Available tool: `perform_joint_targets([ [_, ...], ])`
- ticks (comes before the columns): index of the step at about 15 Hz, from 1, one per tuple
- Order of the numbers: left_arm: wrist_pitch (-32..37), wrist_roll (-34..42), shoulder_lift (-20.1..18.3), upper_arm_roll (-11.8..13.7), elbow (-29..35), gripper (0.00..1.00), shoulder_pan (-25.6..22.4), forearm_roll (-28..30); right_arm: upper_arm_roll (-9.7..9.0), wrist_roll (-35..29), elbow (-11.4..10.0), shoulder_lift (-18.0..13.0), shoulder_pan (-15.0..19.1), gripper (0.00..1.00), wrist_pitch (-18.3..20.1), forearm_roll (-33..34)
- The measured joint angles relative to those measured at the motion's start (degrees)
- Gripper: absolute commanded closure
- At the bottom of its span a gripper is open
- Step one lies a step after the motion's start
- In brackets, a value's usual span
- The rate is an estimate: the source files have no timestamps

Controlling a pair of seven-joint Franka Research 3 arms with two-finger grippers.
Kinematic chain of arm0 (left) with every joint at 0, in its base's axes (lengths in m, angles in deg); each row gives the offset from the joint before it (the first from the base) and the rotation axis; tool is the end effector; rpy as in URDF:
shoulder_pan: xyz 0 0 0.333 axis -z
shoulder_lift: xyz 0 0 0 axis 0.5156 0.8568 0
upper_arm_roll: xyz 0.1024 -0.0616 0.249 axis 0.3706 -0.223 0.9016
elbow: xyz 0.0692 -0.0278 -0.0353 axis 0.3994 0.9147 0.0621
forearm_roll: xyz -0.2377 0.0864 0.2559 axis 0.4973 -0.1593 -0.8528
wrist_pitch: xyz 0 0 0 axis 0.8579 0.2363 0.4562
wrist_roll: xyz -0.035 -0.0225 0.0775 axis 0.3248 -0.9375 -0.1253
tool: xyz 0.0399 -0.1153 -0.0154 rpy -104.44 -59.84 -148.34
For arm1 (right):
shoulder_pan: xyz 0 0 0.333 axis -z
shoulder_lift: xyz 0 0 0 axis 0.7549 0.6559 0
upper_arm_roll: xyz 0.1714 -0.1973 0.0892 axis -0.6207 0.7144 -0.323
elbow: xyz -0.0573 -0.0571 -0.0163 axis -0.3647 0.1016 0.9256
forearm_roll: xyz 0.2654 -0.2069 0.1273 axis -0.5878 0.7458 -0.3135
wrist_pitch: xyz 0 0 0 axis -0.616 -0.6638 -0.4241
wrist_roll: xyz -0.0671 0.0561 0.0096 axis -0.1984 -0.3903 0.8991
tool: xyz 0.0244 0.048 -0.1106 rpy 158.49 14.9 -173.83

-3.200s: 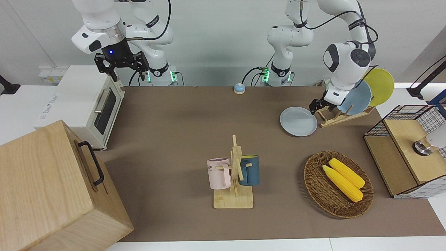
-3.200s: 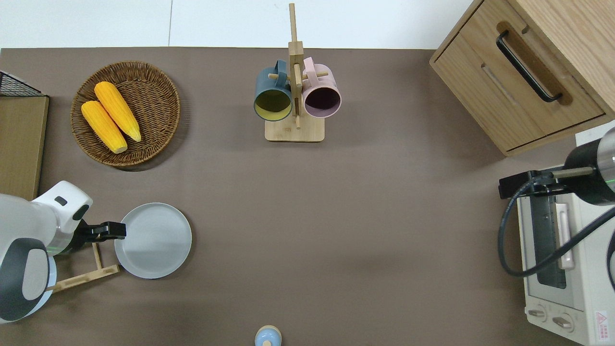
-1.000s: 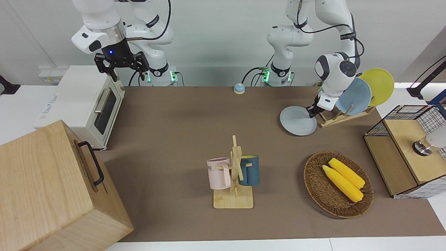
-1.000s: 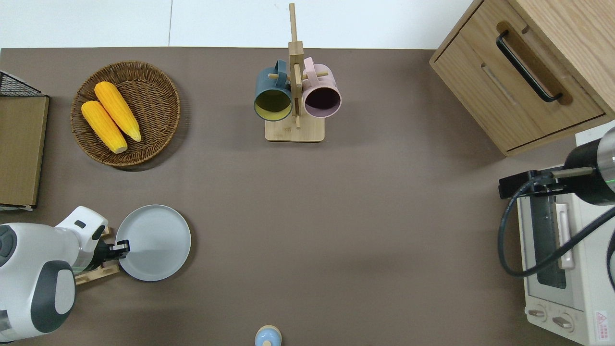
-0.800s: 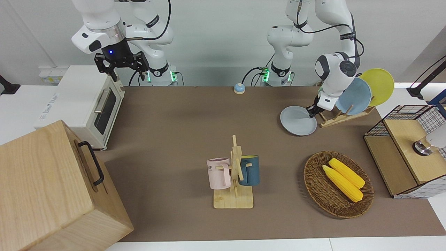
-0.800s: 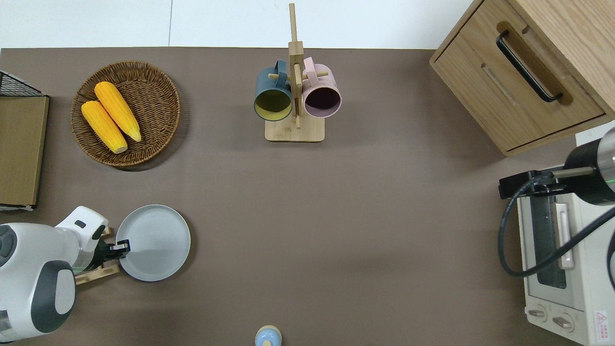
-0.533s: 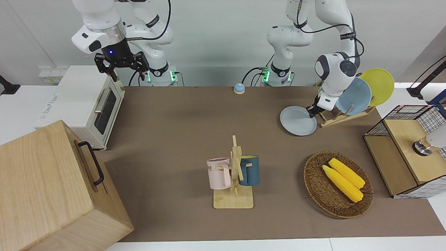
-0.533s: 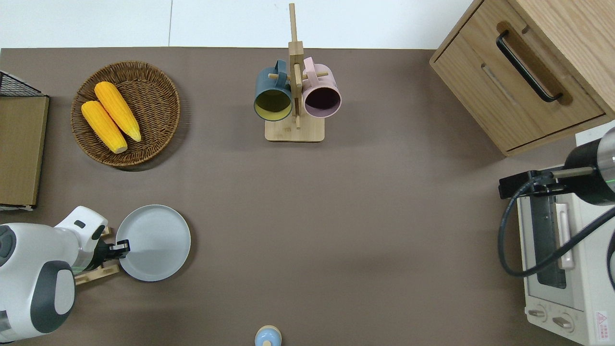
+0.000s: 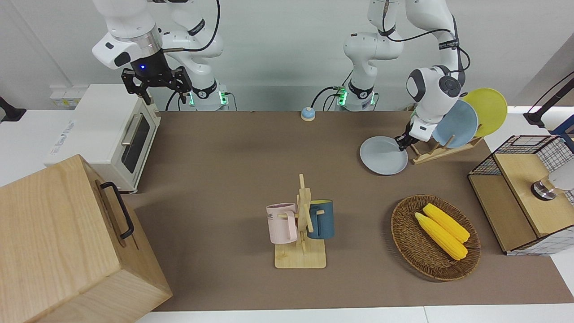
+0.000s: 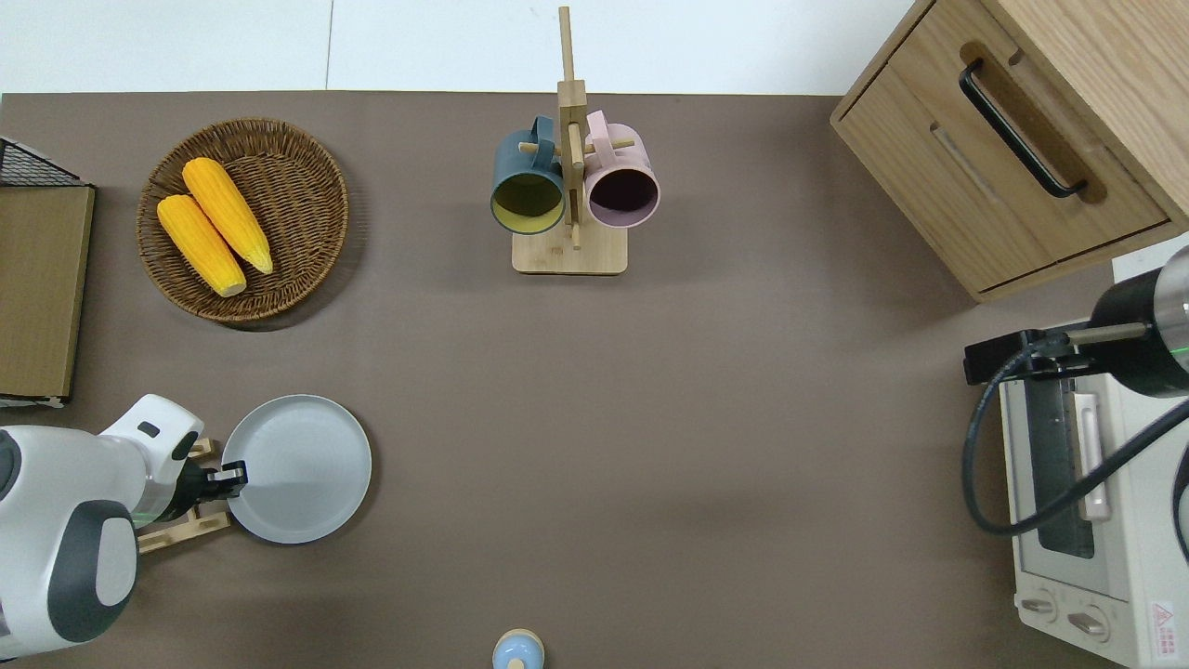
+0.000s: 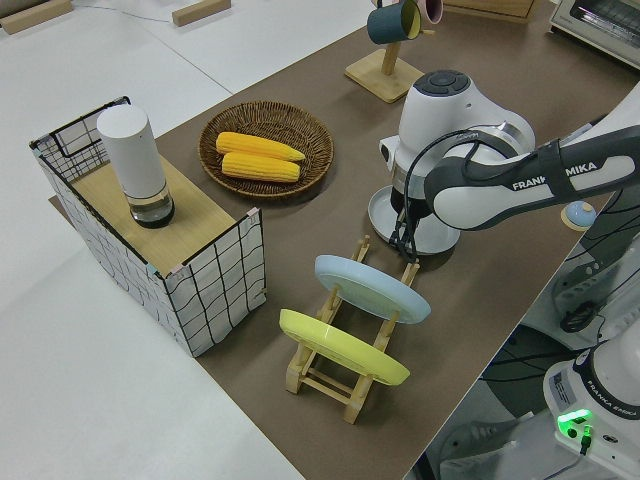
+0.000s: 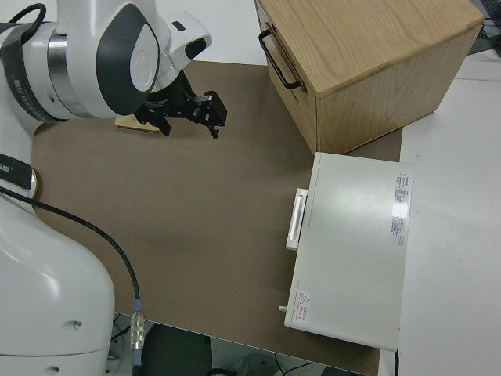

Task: Pick gray plate from table and place it on lower plate rack with left arm
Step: 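Close the left gripper on the gray plate's rim nearest it, then lift the gray plate with the left gripper and tilt it upright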

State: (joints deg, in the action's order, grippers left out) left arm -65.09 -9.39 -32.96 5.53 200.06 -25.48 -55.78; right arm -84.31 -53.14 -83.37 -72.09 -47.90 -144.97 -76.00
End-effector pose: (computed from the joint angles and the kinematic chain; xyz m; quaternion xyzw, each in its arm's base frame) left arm 0.4203 0.0597 0.2901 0.9910 0.1237 -0.0508 0.0045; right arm 0.4993 0.0453 0.5951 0.9994 0.0209 -0.0257 0.0061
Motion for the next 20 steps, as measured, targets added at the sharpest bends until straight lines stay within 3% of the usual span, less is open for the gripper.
perform_joint_targets([
  [10,13.2,-0.2,-0.3,-0.8,-9.4,1.0,0.1,2.0,0.0,0.0,0.0,0.0,0.0,0.013,0.0,0.0],
  [20,31.3,-0.7,-1.1,-1.7,-24.5,1.0,0.2,3.8,0.0,0.0,0.0,0.0,0.0,0.013,0.0,0.0],
])
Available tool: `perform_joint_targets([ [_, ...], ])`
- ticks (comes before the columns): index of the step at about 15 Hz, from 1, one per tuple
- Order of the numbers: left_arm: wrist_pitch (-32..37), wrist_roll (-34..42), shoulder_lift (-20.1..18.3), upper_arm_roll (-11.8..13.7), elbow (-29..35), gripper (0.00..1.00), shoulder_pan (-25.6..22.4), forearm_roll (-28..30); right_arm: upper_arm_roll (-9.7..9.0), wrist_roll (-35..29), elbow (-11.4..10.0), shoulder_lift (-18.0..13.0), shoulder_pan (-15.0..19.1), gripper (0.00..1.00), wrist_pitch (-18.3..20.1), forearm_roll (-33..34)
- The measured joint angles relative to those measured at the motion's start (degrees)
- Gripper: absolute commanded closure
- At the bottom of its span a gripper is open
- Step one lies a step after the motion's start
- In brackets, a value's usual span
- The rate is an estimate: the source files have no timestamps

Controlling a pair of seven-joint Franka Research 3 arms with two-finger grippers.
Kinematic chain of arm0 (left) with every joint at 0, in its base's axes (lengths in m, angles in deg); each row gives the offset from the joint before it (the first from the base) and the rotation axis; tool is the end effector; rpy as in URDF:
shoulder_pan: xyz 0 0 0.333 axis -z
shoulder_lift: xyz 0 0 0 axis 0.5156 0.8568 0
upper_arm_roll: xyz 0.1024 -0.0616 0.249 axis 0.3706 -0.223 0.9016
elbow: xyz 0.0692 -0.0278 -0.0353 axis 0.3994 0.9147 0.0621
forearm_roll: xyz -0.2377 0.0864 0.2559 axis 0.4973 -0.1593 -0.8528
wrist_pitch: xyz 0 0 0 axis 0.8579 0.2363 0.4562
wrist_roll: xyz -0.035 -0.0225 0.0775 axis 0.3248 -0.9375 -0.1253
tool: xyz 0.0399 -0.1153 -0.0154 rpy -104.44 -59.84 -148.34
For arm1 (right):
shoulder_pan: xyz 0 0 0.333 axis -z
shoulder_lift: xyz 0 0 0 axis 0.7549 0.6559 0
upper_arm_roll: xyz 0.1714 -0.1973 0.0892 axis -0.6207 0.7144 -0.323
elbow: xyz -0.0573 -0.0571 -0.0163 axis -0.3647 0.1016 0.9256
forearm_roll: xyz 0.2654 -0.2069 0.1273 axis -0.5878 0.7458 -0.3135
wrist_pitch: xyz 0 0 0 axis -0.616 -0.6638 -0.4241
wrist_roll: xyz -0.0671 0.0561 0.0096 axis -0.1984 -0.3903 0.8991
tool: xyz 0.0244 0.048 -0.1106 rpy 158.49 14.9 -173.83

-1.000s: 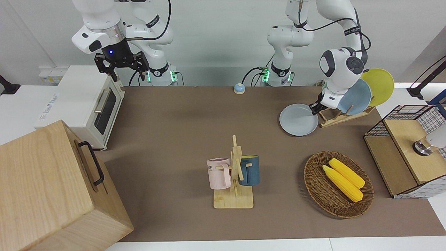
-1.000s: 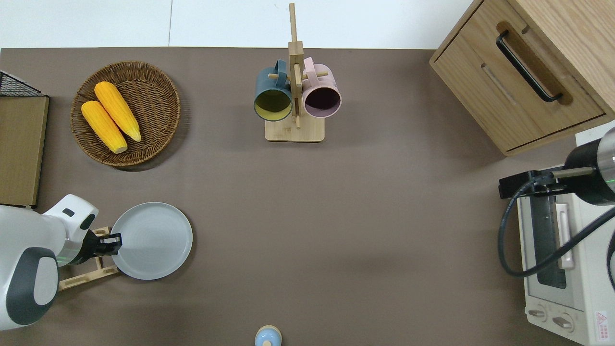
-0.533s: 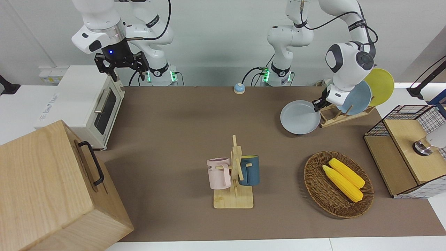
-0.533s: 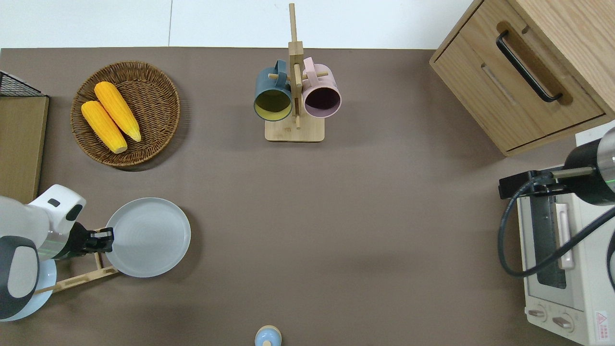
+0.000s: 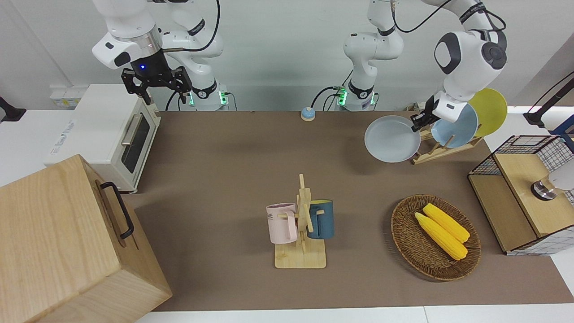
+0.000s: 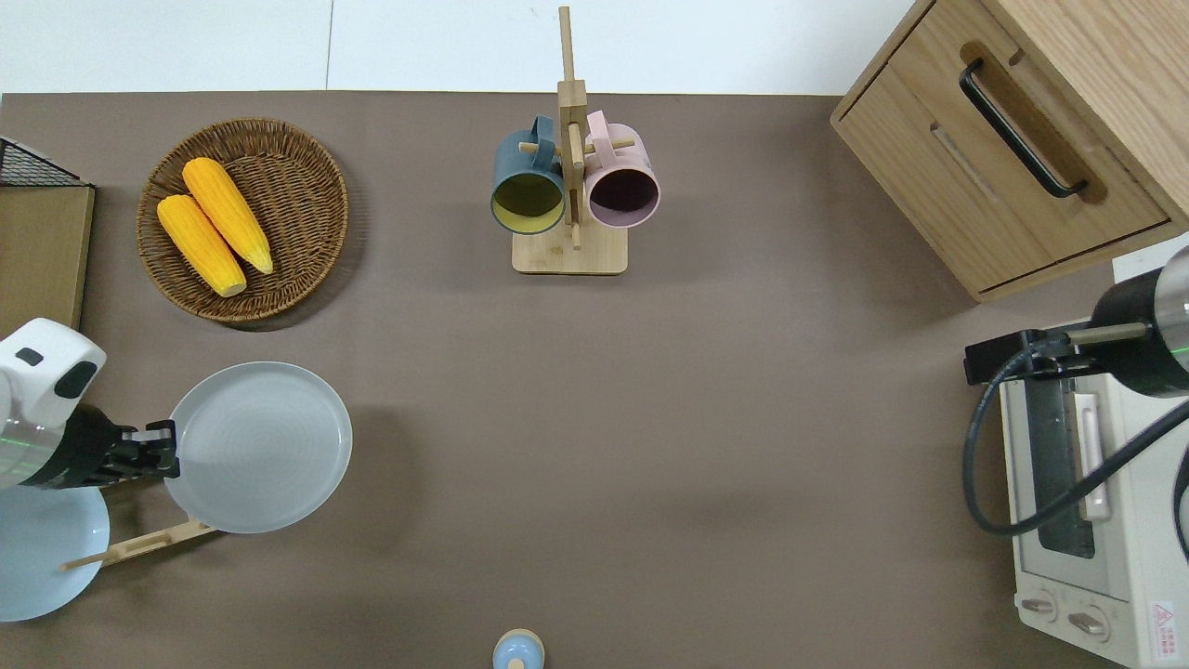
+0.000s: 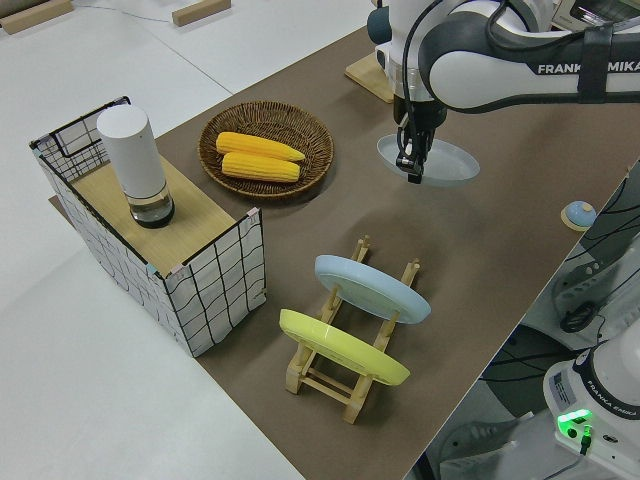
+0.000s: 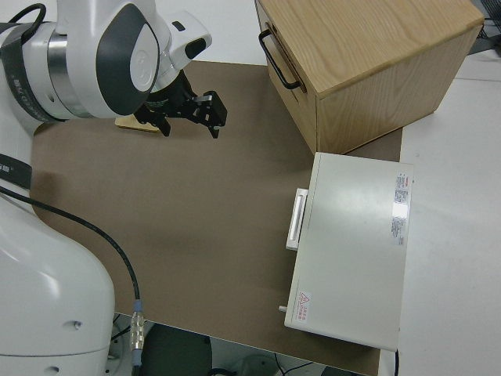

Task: Pick gray plate from table and place it on lower plate rack with left arm
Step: 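Lift the gray plate with the left gripper and tilt it upright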

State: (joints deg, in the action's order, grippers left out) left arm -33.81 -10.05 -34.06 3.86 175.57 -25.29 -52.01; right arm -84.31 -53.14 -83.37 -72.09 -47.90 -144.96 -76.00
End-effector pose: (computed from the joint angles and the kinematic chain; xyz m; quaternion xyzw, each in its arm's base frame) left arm 0.4580 0.0493 0.4341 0.9863 0.1267 -0.1008 0.0309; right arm 0.4993 0.0453 0.5951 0.9994 0.0209 -0.0258 0.0061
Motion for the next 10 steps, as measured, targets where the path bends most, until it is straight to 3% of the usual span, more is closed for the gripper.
perform_joint_targets([
  [7,4.6,0.0,-0.1,-0.9,-4.4,1.0,0.0,-0.5,0.0,0.0,0.0,0.0,0.0,0.011,0.0,0.0],
  [10,6.3,0.0,-0.1,-1.2,-4.7,1.0,0.0,-3.7,0.0,0.0,0.0,0.0,0.0,0.011,0.0,0.0],
])
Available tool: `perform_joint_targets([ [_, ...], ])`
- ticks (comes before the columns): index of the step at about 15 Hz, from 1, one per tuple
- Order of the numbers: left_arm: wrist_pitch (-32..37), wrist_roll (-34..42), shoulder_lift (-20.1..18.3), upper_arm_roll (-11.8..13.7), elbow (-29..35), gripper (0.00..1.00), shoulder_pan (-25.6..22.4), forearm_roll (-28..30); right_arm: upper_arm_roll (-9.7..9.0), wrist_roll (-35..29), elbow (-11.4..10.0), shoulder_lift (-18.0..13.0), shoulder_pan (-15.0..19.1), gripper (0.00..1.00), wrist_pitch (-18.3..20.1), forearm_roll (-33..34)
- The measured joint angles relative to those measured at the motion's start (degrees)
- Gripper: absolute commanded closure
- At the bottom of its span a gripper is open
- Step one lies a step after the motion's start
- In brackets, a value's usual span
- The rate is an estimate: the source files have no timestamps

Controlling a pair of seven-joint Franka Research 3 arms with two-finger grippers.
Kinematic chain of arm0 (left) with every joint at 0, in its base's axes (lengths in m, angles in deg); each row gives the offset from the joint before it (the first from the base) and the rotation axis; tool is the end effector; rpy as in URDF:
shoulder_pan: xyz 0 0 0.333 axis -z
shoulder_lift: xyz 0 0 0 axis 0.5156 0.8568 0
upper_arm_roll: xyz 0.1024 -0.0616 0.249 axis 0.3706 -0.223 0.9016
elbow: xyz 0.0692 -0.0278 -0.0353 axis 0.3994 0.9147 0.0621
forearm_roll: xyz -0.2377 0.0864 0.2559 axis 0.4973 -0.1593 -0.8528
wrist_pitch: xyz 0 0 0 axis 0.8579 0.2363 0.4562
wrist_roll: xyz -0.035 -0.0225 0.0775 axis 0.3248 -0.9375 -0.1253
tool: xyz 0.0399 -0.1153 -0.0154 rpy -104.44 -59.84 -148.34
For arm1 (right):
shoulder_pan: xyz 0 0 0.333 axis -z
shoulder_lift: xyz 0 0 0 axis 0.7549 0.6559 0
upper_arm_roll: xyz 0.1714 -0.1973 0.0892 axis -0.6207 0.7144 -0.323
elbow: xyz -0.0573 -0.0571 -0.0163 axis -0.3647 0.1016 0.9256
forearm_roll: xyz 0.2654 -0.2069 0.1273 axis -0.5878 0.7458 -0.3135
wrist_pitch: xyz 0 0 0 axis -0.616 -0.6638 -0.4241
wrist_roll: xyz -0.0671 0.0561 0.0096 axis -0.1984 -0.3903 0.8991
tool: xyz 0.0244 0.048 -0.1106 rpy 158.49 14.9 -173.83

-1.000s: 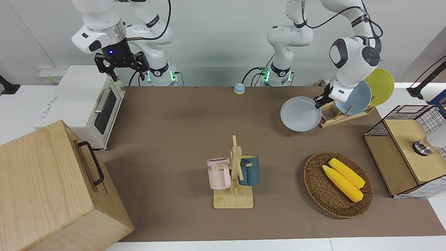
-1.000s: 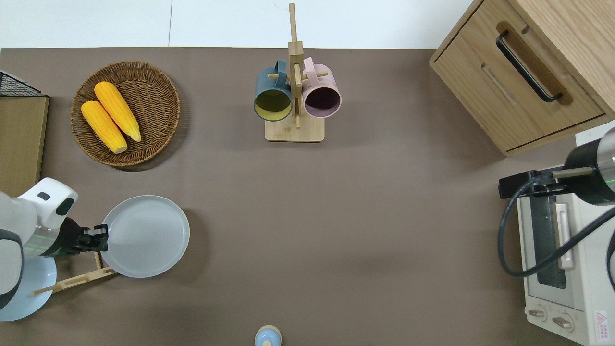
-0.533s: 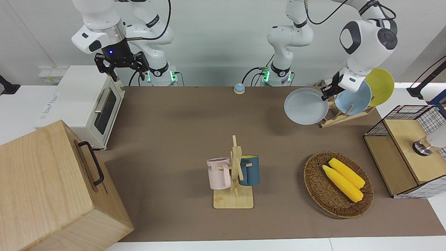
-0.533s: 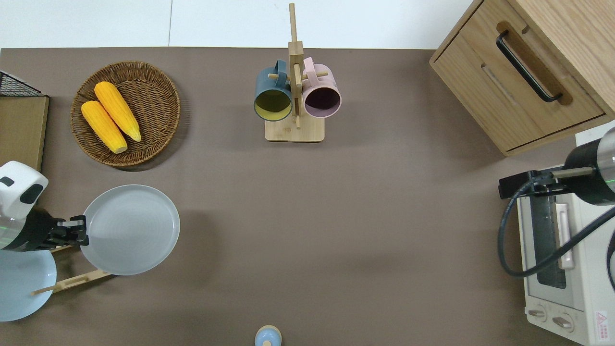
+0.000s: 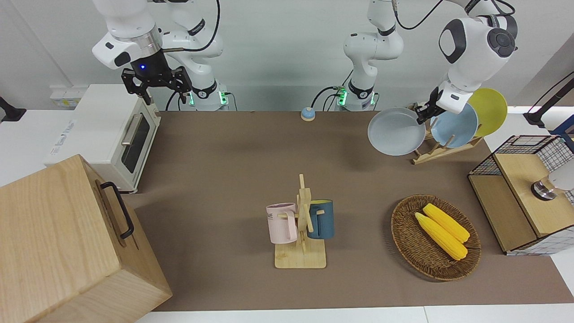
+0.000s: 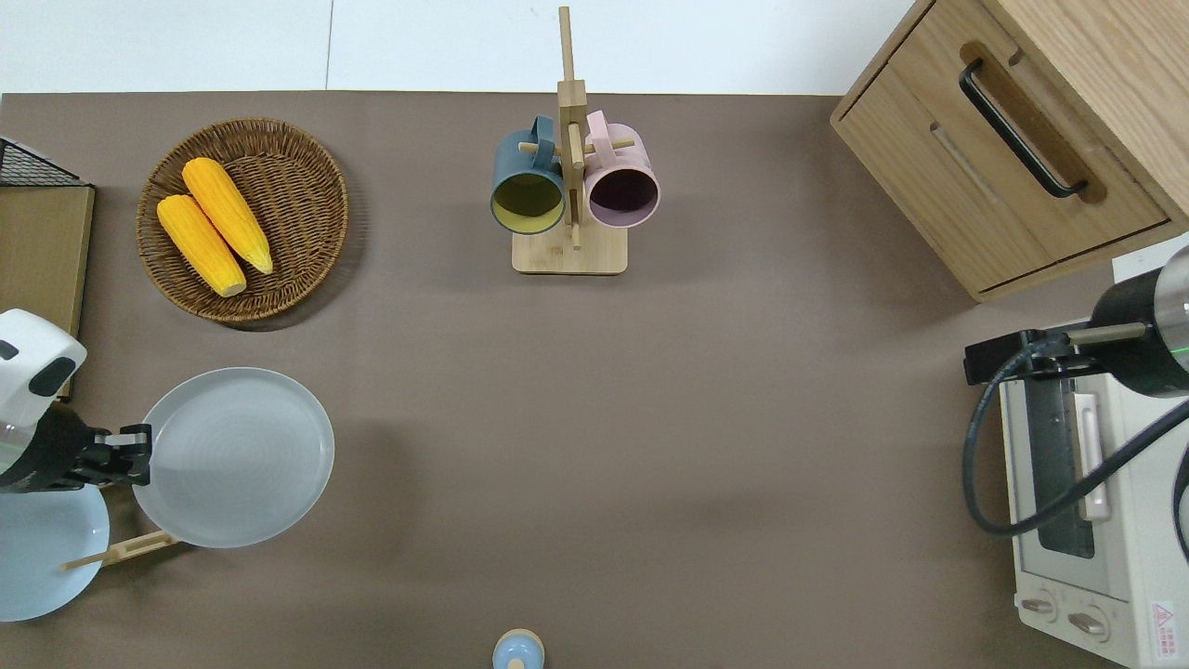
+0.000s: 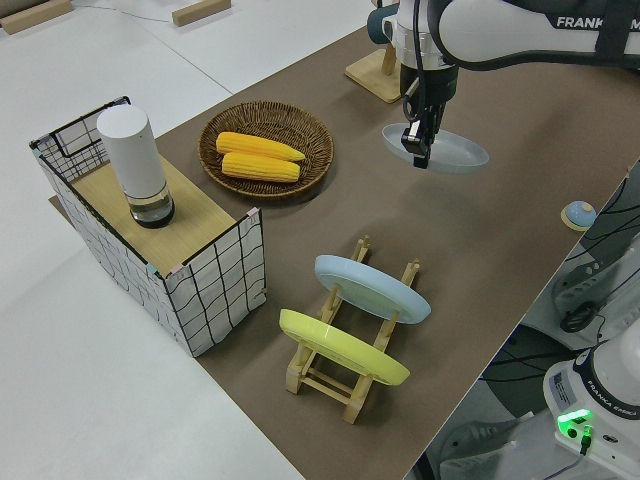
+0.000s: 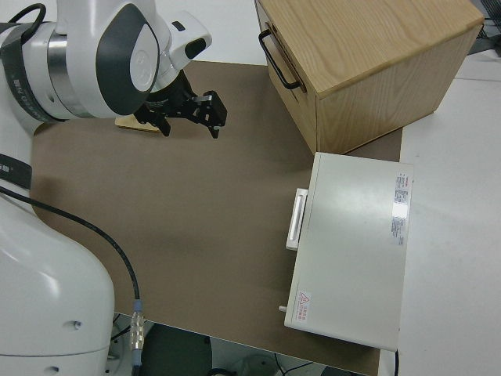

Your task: Pick gray plate from table and place it on lower plate rack with left arm

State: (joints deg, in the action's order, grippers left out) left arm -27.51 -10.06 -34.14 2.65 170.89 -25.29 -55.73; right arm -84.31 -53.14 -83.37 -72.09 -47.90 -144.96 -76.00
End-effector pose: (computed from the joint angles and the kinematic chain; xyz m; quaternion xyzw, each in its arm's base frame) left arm 0.4566 0.0474 0.4623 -0.9875 -0.1094 0.1132 0.0036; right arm 0.4993 0.0453 0.5951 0.9994 0.0209 -0.0258 0.0061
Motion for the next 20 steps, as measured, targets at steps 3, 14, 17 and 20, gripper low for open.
perform_joint_targets([
  [3,3.1,0.0,-0.1,-0.4,-1.7,1.0,0.0,-3.9,0.0,0.0,0.0,0.0,0.0,0.011,0.0,0.0],
  [14,8.4,0.0,-0.8,-1.9,-4.8,1.0,0.0,-22.4,0.0,0.0,0.0,0.0,0.0,0.011,0.0,0.0],
  [17,9.1,0.0,-0.8,-2.0,-4.8,1.0,0.0,-26.6,0.0,0.0,0.0,0.0,0.0,0.011,0.0,0.0],
  [20,9.9,-0.3,-0.8,-2.6,-4.8,1.0,0.0,-30.5,0.0,0.0,0.0,0.0,0.0,0.013,0.0,0.0],
])
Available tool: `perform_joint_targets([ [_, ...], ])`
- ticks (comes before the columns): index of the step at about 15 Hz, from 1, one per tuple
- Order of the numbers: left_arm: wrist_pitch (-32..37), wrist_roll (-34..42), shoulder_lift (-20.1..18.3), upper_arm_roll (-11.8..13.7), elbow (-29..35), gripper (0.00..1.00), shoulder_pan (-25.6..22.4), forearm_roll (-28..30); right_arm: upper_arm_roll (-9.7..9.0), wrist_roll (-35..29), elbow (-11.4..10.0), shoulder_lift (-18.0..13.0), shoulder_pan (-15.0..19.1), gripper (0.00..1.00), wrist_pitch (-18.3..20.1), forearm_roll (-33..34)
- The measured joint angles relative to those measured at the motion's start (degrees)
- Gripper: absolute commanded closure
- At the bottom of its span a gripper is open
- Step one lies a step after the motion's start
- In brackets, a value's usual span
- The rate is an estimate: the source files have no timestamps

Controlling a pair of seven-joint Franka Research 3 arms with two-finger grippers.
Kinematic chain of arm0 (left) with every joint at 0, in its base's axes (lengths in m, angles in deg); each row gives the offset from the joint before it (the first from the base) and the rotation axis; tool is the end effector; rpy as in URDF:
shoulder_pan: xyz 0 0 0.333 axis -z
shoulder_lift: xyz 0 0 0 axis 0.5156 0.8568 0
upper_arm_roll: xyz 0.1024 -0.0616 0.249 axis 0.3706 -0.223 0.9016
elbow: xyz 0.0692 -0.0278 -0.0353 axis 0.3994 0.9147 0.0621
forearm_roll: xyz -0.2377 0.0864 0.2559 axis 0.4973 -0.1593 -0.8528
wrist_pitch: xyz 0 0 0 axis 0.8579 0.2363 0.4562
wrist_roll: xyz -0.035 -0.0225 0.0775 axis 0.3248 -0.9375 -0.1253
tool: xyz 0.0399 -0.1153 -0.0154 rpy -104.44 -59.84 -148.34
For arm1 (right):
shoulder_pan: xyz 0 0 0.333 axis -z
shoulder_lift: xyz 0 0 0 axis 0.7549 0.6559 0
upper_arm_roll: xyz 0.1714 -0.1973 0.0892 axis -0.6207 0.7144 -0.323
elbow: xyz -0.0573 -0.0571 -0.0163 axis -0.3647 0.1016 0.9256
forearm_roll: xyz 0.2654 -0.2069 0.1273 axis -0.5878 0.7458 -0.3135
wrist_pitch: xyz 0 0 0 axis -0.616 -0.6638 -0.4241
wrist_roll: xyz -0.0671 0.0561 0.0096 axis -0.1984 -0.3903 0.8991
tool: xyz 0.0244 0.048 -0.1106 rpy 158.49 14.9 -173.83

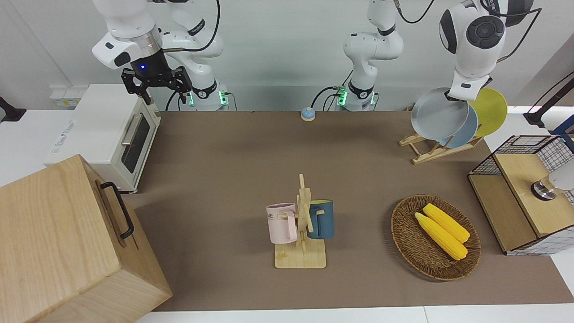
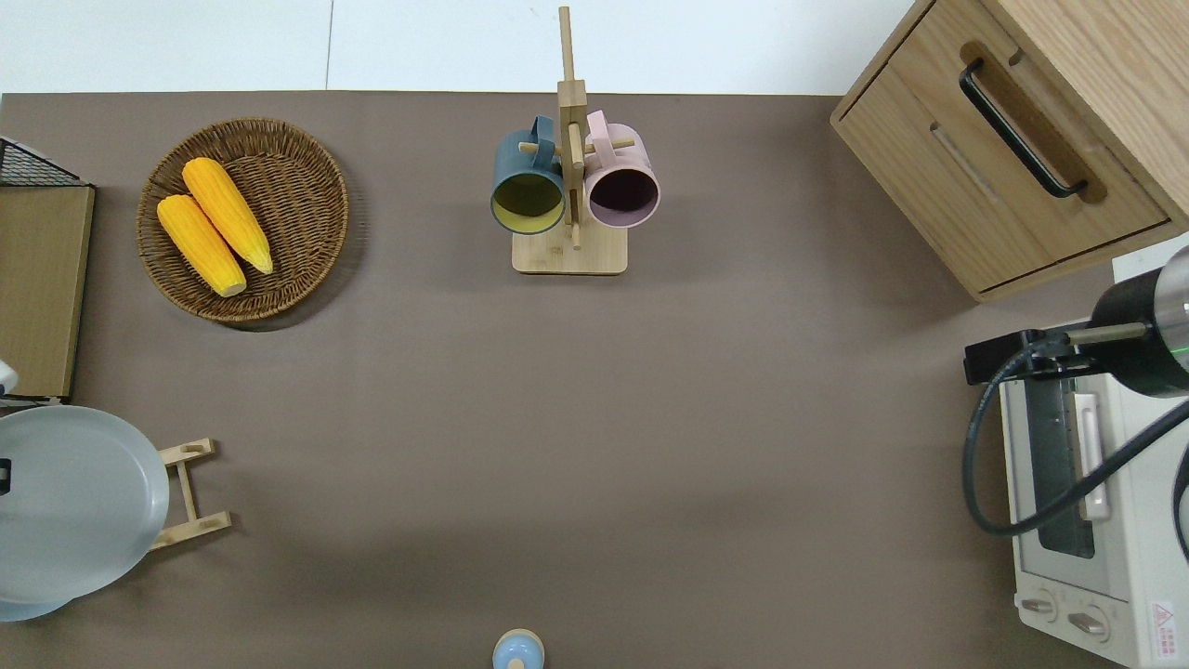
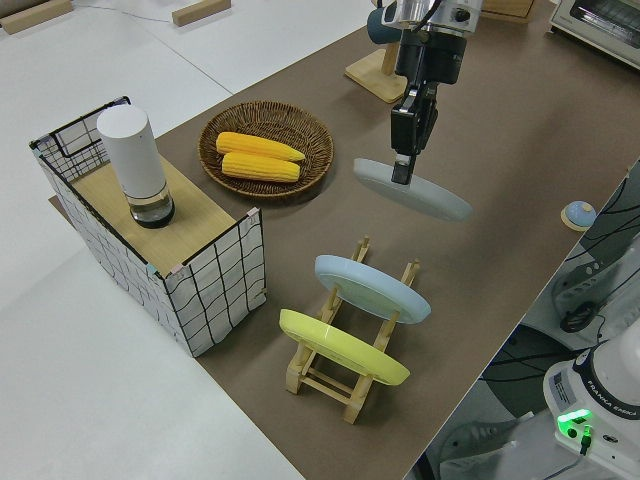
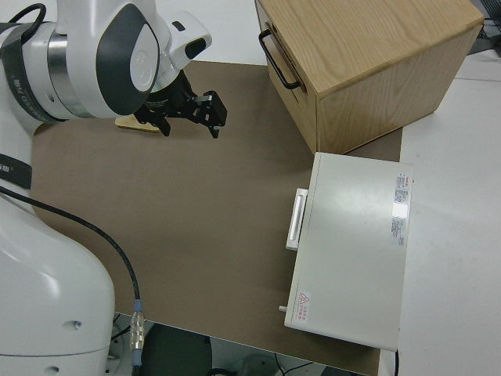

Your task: Pick gray plate from table and place it on lower plate rack with left arm

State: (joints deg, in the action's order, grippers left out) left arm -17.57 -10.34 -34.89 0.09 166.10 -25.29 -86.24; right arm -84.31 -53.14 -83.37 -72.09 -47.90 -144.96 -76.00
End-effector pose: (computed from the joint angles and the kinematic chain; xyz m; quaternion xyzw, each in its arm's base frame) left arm 0.4440 0.0944 0.5125 -0.9496 -0.0808 0.1311 0.2731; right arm 0.4993 0.0453 0.5951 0.9994 0.0209 -0.0258 0.0061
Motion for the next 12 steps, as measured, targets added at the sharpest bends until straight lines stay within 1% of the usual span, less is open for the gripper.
perform_joint_targets([
  [3,0.5,-1.2,0.1,-0.6,0.2,1.0,0.0,-3.3,0.0,0.0,0.0,0.0,0.0,0.013,0.0,0.0],
  [6,0.7,-4.5,0.4,-1.4,1.4,1.0,0.1,-7.0,0.0,0.0,0.0,0.0,0.0,0.013,0.0,0.0],
  [12,0.7,-13.5,1.3,-2.2,4.9,1.0,1.5,-9.7,0.0,0.0,0.0,0.0,0.0,0.013,0.0,0.0],
])
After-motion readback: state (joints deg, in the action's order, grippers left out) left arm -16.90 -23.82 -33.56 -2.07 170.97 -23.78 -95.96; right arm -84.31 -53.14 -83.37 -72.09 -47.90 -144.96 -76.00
